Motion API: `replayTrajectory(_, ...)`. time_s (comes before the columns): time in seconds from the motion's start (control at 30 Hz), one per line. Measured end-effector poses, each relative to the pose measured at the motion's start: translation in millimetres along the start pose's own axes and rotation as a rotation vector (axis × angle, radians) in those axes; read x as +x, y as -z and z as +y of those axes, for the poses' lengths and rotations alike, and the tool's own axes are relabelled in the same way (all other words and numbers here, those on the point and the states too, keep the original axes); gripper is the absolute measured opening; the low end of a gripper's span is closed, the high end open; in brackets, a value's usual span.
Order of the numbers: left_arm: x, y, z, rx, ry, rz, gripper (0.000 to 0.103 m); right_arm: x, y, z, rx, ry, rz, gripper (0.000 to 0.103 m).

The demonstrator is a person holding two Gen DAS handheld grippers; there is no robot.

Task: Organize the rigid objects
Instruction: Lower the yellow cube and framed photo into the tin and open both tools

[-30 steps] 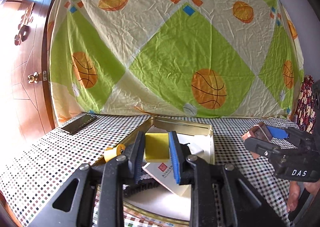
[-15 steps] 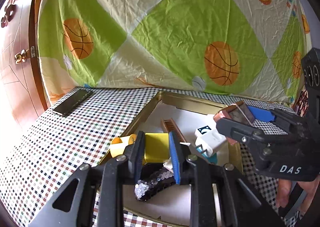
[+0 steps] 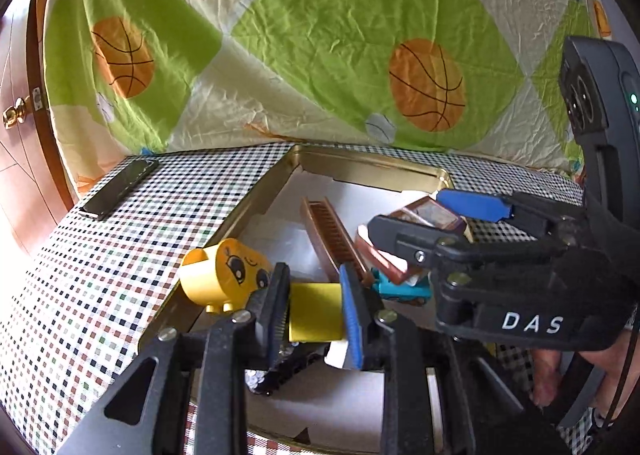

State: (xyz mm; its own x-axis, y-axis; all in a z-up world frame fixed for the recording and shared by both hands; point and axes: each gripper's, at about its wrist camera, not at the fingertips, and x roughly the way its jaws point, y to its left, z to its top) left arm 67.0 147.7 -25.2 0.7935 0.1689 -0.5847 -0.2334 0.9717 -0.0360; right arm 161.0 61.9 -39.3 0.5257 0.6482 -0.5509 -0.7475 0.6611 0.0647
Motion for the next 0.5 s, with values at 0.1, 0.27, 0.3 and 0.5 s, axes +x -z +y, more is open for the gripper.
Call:
replayTrajectory(0.1, 0.6, 1.7, 0.4, -0.003, -0.01, 0.001, 0.037, -3.4, 0.8, 0.2, 0.0, 0.005, -0.004, 0.08)
replayTrajectory(0.27, -8.3, 2.7, -3.0, 0.018, -0.061, -0.039, 0.084, -8.1, 5.2, 1.5, 0.002, 0.018, 0.002, 0.087)
replayTrajectory(0.3, -11.2, 2.7, -4.5, 0.025, -0.068, -0.051, 0.091, -9.3, 6.1, 2.0, 0.001, 0.02, 0.0, 0.088)
replayTrajectory(0.5, -21.6, 0.8, -8.0, 0.045, -0.112, -0.089, 0.103, -24.3, 7.7, 1.1, 0.017, 0.059, -0.045, 0.095)
